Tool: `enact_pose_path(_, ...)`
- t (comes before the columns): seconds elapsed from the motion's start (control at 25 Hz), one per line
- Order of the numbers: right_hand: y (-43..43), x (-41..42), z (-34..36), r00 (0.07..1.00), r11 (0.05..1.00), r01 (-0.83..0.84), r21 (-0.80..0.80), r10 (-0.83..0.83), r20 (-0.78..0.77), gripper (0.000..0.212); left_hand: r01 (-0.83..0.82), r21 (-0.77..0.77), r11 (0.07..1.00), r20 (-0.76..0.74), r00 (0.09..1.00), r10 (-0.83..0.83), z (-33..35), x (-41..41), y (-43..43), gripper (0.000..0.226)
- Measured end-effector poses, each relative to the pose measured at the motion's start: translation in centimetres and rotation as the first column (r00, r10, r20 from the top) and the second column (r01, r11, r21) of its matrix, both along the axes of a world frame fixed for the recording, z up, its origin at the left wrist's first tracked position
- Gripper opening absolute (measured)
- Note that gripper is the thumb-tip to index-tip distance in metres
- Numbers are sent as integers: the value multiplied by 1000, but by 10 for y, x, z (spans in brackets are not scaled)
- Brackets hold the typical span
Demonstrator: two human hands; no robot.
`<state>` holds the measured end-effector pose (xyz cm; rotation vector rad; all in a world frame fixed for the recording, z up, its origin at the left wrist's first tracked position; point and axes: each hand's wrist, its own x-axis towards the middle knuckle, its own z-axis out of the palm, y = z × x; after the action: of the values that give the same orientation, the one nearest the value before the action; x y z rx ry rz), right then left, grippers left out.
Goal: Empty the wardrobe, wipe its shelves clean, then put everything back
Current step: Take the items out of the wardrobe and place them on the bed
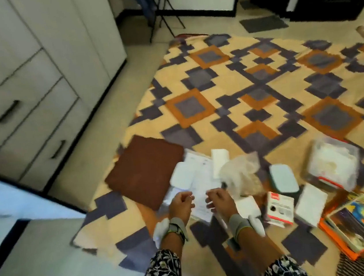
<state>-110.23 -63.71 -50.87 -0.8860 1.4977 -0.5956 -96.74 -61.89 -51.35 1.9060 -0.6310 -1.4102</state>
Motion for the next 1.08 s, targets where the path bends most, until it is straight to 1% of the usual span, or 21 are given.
enact_pose_path(0.04, 10, 26, 2, 1000, 999, -31, 9, 31, -2, 14, -34, -3, 999, 3, 999, 34, 4, 28, 17, 8)
enact_pose_path(0.08, 13, 24, -4, 999, 1000, -28, 9, 29, -27, 17, -24, -3, 1000, 18, 1000, 24, 0, 28, 22, 5)
enact_pose_path(0.12, 28, 81, 7, 990, 990, -142, -10, 142, -29, 19, -108, -20, 994, 40, 993, 108, 4, 87, 54, 7)
enact_pose_path(0.16, 41, 107, 7, 976, 977, -213, -6, 212, -43, 21, -174, -17, 985, 26, 984, 174, 6, 115, 74, 13)
enact_pose_path(0.2, 60, 170, 20, 948, 948, -317, -32, 317, -13, 22, -294, -40, 955, 14, 955, 295, 13, 176, 105, 16)
enact_pose_path(0.24, 70, 204, 22, 921, 920, -389, -48, 389, -25, 22, -351, -55, 935, -3, 936, 351, 18, 209, 125, 15)
enact_pose_path(0.28, 82, 246, 32, 870, 866, -494, -83, 493, -30, 23, -465, -71, 882, -17, 885, 465, 28, 247, 147, 13)
enact_pose_path(0.32, 95, 288, 41, 799, 793, -601, -102, 598, -66, 23, -567, -90, 819, -44, 824, 565, 39, 280, 173, 12)
enact_pose_path(0.4, 130, 364, 46, 638, 627, -768, -126, 766, -74, 20, -694, -86, 715, -58, 720, 692, 45, 339, 227, 13)
enact_pose_path(0.44, 141, 388, 44, 576, 565, -815, -130, 813, -83, 20, -728, -86, 680, -47, 685, 727, 46, 357, 246, 13)
enact_pose_path(0.56, 174, 456, 36, 432, 422, -901, -102, 895, -114, 22, -816, -75, 573, -30, 577, 816, 47, 404, 294, 11)
enact_pose_path(0.6, 181, 476, 32, 407, 394, -911, -121, 906, -117, 22, -832, -74, 549, -18, 552, 834, 49, 418, 307, 11)
enact_pose_path(0.64, 188, 502, 32, 375, 363, -924, -117, 921, -106, 23, -861, -77, 503, -8, 505, 863, 48, 436, 320, 11)
enact_pose_path(0.68, 193, 523, 32, 362, 351, -929, -119, 928, -90, 22, -879, -72, 471, 9, 472, 882, 46, 451, 333, 12)
enact_pose_path(0.72, 200, 551, 34, 317, 308, -946, -105, 944, -89, 20, -906, -53, 420, 26, 419, 908, 45, 470, 347, 12)
enact_pose_path(0.8, 212, 585, 41, 264, 255, -962, -93, 959, -101, 16, -933, -22, 360, 54, 359, 932, 49, 493, 370, 12)
enact_pose_path(0.92, 227, 652, 40, 145, 135, -984, -116, 986, -82, 13, -982, -32, 185, 13, 185, 983, 44, 535, 396, 12)
enact_pose_path(0.96, 232, 674, 40, 105, 94, -989, -114, 991, -87, 12, -986, -17, 168, 18, 168, 986, 48, 550, 401, 12)
enact_pose_path(1.0, 243, 696, 42, 82, 73, -992, -104, 994, -78, 12, -993, -4, 119, 14, 119, 993, 49, 563, 407, 12)
enact_pose_path(1.08, 266, 734, 42, 39, 30, -994, -103, 996, -83, 11, -998, -2, 68, 24, 68, 997, 46, 585, 421, 13)
